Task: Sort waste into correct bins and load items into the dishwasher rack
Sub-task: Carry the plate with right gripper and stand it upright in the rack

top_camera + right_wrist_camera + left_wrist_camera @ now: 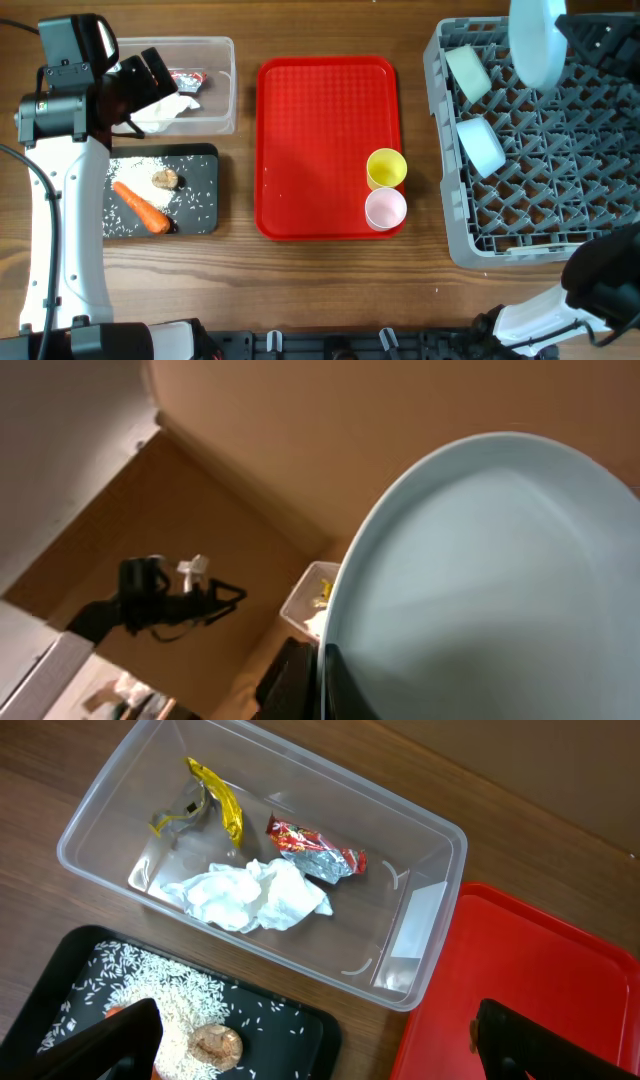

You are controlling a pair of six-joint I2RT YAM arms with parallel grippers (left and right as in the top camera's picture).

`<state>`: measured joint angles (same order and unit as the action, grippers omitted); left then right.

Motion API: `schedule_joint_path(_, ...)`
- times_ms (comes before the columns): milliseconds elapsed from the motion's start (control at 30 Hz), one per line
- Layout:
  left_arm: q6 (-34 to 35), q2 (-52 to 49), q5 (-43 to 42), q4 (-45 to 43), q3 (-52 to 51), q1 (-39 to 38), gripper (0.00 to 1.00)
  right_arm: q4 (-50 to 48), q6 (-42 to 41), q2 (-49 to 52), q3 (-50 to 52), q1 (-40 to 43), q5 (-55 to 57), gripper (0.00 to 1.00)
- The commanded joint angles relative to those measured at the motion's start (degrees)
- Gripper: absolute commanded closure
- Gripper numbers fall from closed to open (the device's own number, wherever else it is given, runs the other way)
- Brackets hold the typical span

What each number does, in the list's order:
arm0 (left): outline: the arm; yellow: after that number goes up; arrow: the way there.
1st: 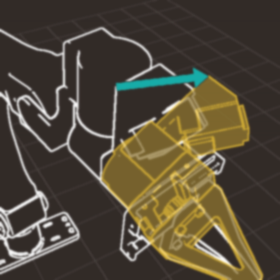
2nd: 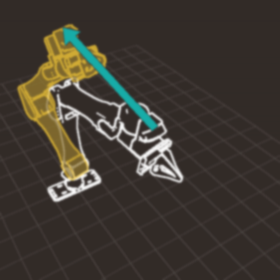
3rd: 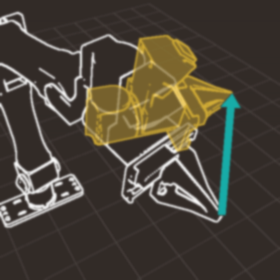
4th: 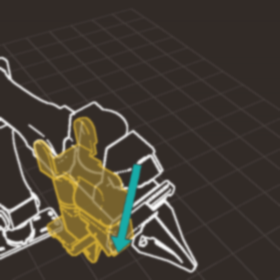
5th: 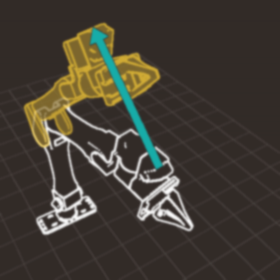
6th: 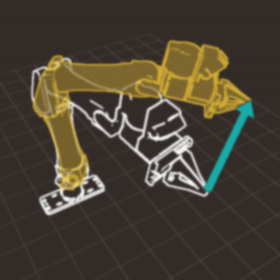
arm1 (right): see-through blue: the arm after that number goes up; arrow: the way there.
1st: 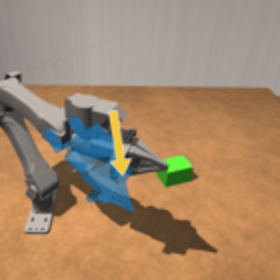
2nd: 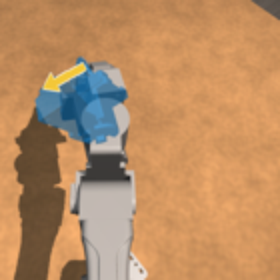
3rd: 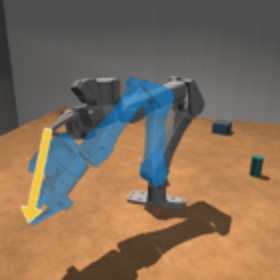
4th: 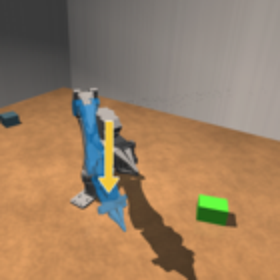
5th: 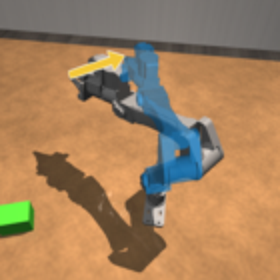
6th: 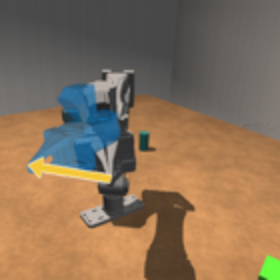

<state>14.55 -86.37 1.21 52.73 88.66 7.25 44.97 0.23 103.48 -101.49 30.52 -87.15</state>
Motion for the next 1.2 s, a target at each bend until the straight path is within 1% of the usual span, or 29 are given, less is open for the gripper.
schedule_joint_path(0,0.9,-0.2,-0.1,-0.1,0.1,0.2,0.00,-0.5,2.7,0.3,-0.1,-0.3,-1.3,0.96)
schedule_joint_path(200,0.9,-0.2,-0.1,-0.1,0.1,0.2,0.00,3.0,2.8,1.0,0.0,-0.3,12.1,0.96)
schedule_joint_path(400,0.9,-0.2,-0.1,-0.1,0.1,0.2,0.00,2.6,2.8,6.7,0.0,-0.3,12.5,0.96)
schedule_joint_path(533,0.9,-0.2,-0.1,-0.1,0.1,0.2,0.00,2.5,4.1,12.0,0.0,-0.3,8.0,0.96)
schedule_joint_path(800,0.9,-0.2,-0.1,-0.1,0.1,0.2,0.00,2.5,4.3,14.8,0.0,-0.6,12.9,0.96)
schedule_joint_path(833,0.9,-0.2,-0.1,-0.1,0.1,0.2,0.00,2.5,4.2,14.8,0.0,-0.6,12.9,0.78)
schedule_joint_path(867,0.9,-0.2,-0.1,-0.1,0.1,0.2,0.00,2.5,4.2,14.8,0.0,-0.6,13.4,0.44)
schedule_joint_path(900,0.9,-0.2,-0.1,-0.1,0.1,0.2,0.00,2.6,4.0,14.8,0.0,-0.6,14.1,0.13)
schedule_joint_path(933,0.9,-0.2,-0.1,-0.1,0.1,0.2,0.00,2.8,4.0,14.8,0.0,-0.6,14.1,0.02)
schedule_joint_path(967,0.9,-0.2,-0.1,-0.1,0.1,0.2,0.00,3.0,3.9,14.8,0.0,-0.6,14.1,0.00)
schedule_joint_path(1167,0.9,-0.2,-0.1,-0.1,0.1,0.2,0.00,4.1,3.7,13.7,0.0,-0.6,14.0,0.00)
